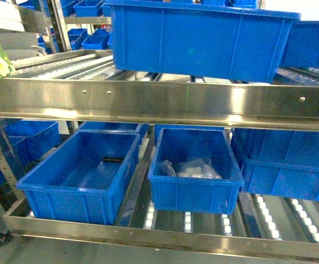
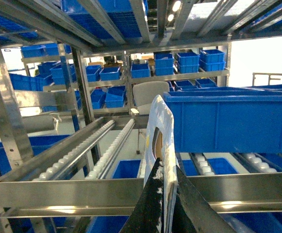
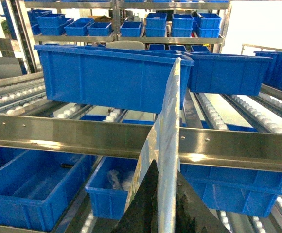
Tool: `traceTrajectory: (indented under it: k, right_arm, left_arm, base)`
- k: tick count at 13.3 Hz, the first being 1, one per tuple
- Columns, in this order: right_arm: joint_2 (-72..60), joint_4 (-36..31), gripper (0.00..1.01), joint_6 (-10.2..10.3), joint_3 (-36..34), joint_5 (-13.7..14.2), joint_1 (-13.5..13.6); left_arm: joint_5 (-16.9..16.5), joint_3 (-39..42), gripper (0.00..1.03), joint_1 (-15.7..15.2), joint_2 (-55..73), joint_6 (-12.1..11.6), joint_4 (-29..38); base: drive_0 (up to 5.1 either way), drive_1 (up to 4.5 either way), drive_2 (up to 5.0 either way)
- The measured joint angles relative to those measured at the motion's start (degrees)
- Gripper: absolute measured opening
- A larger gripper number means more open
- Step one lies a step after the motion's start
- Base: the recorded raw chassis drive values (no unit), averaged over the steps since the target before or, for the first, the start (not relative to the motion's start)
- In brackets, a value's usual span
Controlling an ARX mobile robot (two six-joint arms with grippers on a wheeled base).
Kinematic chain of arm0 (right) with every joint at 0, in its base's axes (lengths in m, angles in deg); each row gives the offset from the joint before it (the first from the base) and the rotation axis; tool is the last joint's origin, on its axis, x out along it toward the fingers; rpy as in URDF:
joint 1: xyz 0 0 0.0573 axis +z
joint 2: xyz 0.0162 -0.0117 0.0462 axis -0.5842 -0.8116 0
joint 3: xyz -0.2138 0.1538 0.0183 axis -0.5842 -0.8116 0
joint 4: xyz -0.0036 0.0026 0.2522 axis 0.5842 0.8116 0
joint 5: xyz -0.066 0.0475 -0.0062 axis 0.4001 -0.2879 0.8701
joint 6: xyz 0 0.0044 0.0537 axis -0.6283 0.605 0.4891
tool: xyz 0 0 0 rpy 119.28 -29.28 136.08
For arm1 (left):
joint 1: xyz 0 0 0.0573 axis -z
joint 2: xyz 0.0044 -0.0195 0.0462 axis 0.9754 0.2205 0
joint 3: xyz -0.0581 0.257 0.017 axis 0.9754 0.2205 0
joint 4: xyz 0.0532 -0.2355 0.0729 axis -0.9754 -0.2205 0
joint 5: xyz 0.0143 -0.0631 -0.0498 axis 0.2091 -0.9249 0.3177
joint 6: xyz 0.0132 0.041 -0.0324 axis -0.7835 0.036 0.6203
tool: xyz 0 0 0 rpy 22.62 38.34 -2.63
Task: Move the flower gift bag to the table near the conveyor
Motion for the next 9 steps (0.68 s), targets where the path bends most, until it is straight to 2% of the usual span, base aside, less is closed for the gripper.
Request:
traceTrajectory:
  k: [9]
  right_arm:
    - [0.0,0.0,0.03,0.0,0.0,0.0,0.0]
  left_arm:
    - [0.0,0.0,0.02,0.0,0.0,0.0,0.2]
  base:
    - [-4.7,3.6,1.3]
